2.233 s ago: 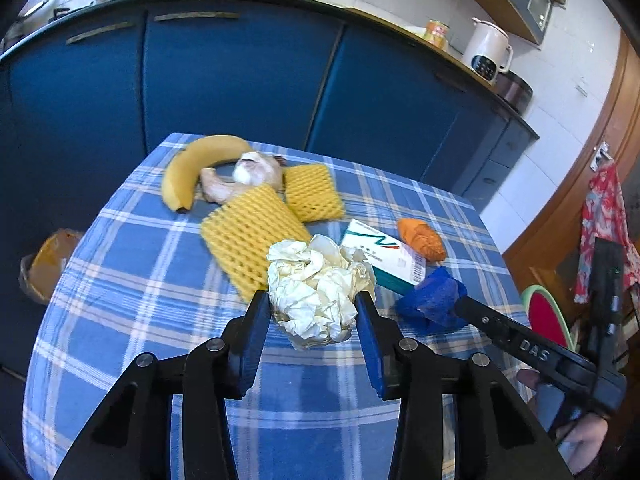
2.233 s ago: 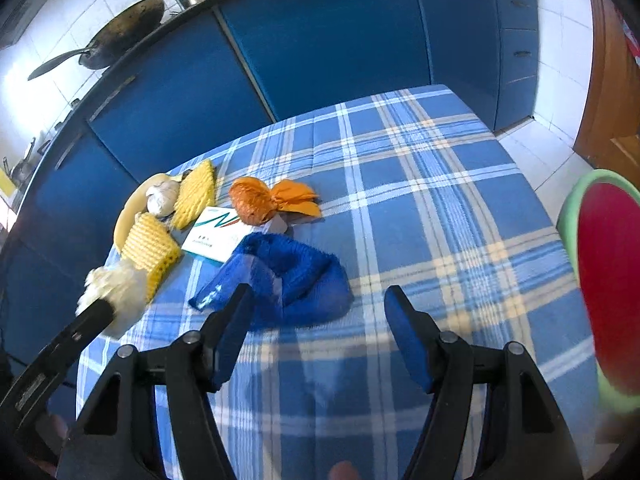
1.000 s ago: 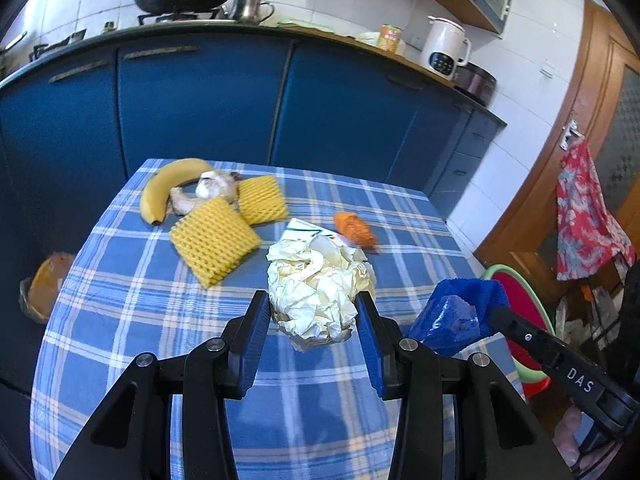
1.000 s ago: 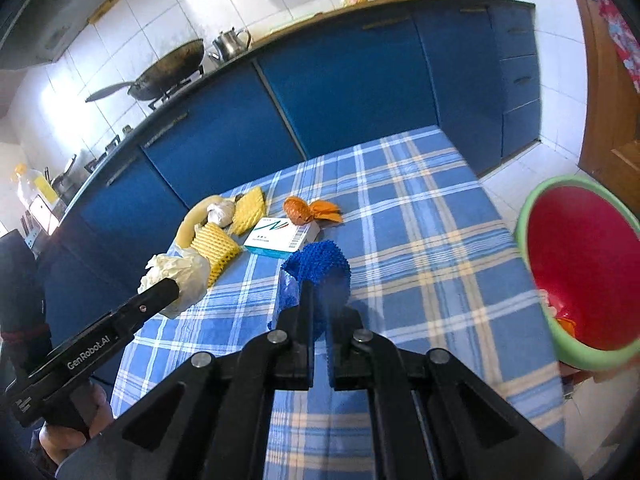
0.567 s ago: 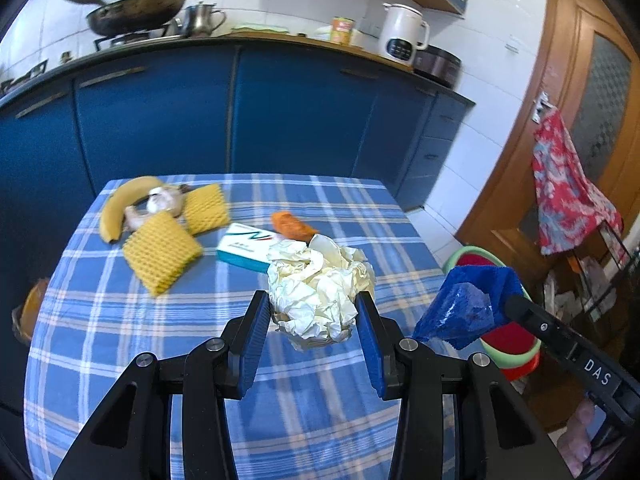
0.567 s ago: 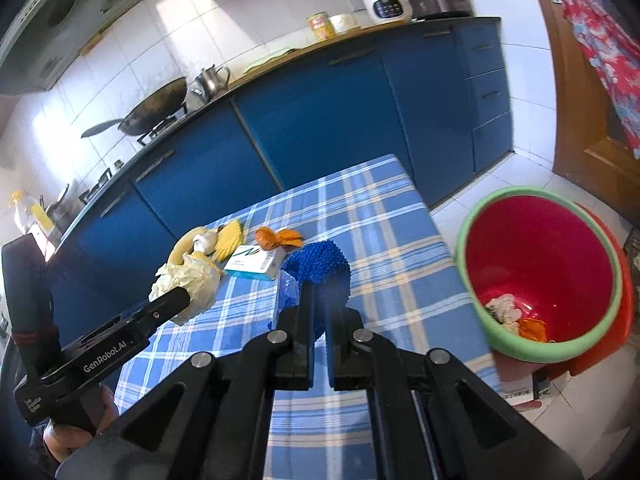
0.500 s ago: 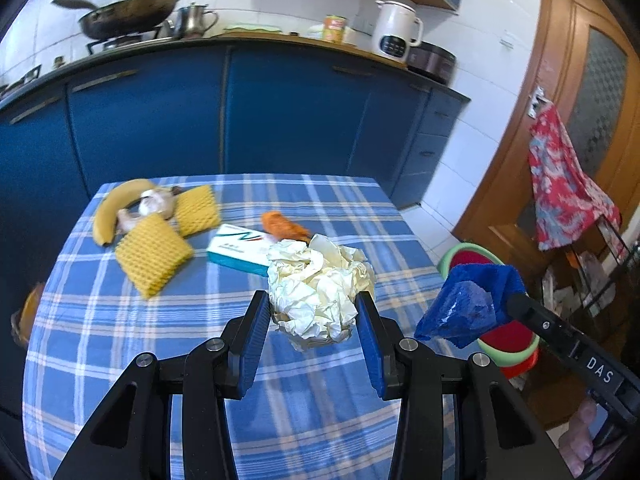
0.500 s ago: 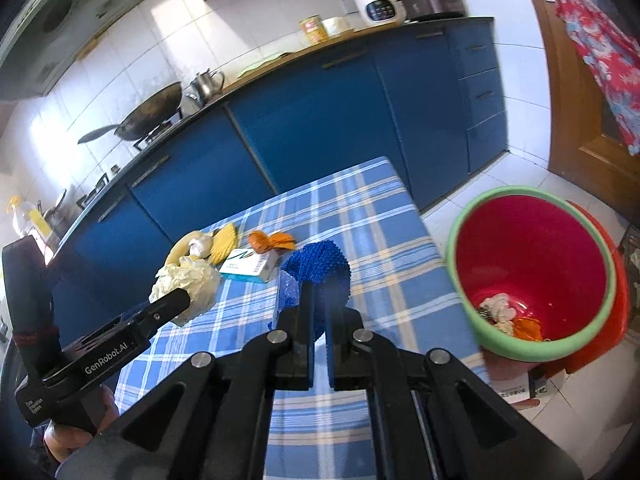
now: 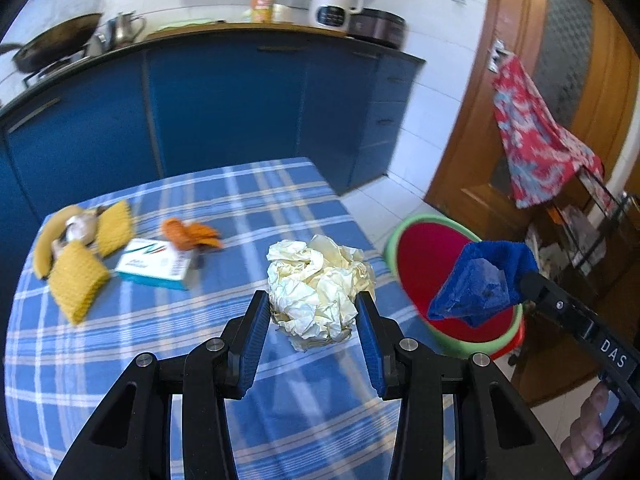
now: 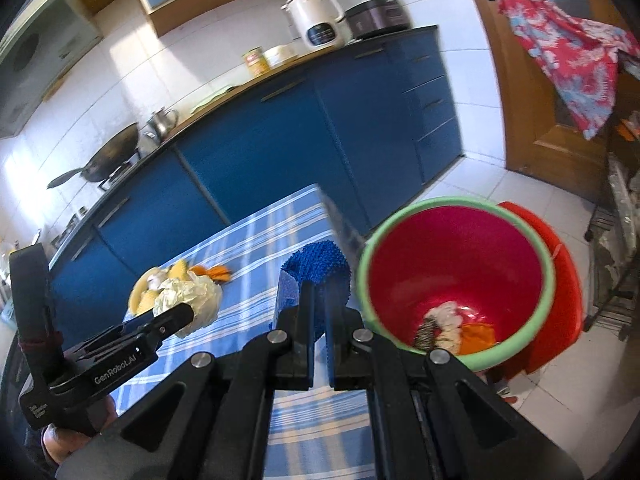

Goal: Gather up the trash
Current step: 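Carry the paper with the left tool while the right tool carries the blue bag over the bucket, then open both tools to drop the paper and blue bag into the bucket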

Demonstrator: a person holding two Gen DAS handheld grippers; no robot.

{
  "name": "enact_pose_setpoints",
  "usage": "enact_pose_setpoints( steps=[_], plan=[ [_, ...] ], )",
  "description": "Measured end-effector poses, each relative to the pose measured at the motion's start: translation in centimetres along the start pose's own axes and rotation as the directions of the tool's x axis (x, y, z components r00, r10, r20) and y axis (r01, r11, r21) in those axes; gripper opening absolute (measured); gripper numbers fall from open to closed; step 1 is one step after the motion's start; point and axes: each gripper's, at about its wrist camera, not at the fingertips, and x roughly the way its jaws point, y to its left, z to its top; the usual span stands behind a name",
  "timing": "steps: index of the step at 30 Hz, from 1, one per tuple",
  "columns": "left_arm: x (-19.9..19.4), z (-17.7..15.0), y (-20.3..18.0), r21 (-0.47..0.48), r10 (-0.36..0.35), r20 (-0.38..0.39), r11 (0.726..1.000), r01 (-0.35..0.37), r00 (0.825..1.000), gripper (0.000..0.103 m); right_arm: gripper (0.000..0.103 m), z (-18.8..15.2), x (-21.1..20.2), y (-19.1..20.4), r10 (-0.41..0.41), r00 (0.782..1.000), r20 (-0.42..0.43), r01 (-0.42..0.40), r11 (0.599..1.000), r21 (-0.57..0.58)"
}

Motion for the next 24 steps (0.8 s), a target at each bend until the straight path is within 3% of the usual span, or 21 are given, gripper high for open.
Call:
enact_pose_setpoints(
  steps=[10, 15, 24],
  plan=[
    [3.8, 1.2, -5.9, 0.101, -0.069, -0.040, 0.992, 0.073, 0.997, 0.044, 0.006, 0.8, -0.1, -6.1, -0.112, 0.994, 0.021, 0.110, 0.992, 0.067],
    [5.8, 1.5, -8.6, 0.139, -0.116, -0.067, 0.982, 0.124, 0.991, 0.044, 0.007, 0.8, 0.5, -8.9, -0.143, 0.990, 0.005, 0.142, 0.985, 0.099],
    [9.2, 1.3, -12.0, 0.176, -0.137, -0.122, 0.972, 0.157, 0.983, 0.045, 0.007, 0.0, 2.4, -12.6, -0.166, 0.985, -0.050, 0.172, 0.974, 0.150]
  ],
)
